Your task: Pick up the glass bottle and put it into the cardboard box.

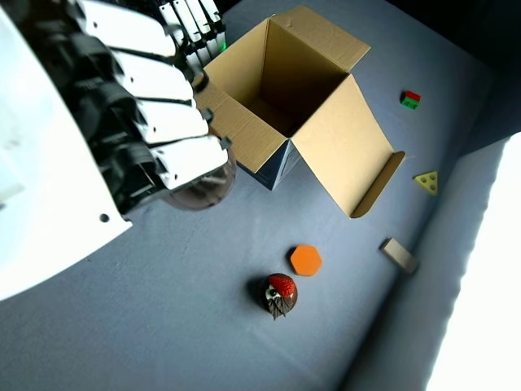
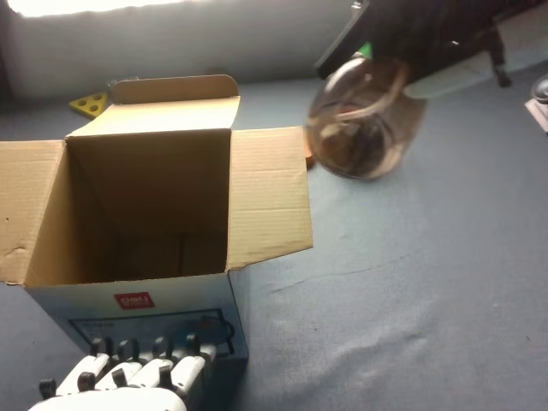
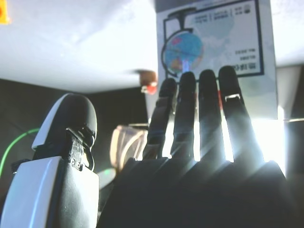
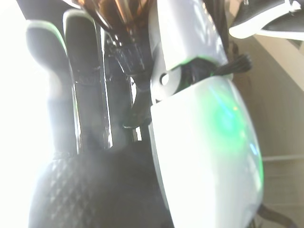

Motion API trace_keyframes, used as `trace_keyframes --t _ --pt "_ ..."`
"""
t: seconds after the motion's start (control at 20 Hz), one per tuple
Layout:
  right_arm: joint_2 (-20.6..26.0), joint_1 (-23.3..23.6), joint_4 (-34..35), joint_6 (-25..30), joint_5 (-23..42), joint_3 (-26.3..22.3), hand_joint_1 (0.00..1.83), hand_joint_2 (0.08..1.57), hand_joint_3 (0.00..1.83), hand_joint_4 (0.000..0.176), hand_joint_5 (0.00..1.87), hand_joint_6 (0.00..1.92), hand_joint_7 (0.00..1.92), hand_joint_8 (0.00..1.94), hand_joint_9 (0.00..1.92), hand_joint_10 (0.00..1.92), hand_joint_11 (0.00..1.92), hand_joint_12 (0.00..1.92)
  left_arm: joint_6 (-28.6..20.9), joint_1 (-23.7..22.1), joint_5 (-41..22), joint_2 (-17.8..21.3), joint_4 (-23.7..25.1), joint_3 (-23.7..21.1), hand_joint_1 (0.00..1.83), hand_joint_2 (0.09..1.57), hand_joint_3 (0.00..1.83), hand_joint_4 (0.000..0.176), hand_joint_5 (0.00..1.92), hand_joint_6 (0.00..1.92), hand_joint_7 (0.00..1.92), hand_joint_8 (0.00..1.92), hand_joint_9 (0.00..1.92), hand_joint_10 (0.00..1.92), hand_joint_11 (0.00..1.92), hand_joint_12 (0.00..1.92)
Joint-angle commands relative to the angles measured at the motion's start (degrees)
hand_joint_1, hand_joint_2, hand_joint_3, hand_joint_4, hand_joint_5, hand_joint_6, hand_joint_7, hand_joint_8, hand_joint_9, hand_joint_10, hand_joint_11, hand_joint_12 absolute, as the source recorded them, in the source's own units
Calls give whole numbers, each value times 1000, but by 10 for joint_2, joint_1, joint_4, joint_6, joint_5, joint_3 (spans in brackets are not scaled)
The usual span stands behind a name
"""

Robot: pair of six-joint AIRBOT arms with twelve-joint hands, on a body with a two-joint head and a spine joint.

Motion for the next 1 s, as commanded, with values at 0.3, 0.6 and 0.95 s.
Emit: trace_keyframes --t 0.3,0.6,0.95 --pt "-54 14 88 -17 -16 -12 1380 1116 0 0 849 1053 999 982 971 1224 849 1481 -21 12 -42 -3 74 4 120 1239 1 0 156 2 227 2 184 6 0 719" --pt "-122 8 112 -54 -66 -13 1380 1116 0 0 847 1059 997 984 969 1225 844 1481 -27 19 -56 -4 85 2 153 1229 0 0 169 5 234 2 187 5 0 750" --pt "-186 -5 122 -120 -116 -13 1380 1116 0 0 848 1056 994 996 976 1207 838 1479 -47 36 -72 -6 95 1 91 1251 2 0 149 0 227 2 189 1 0 764"
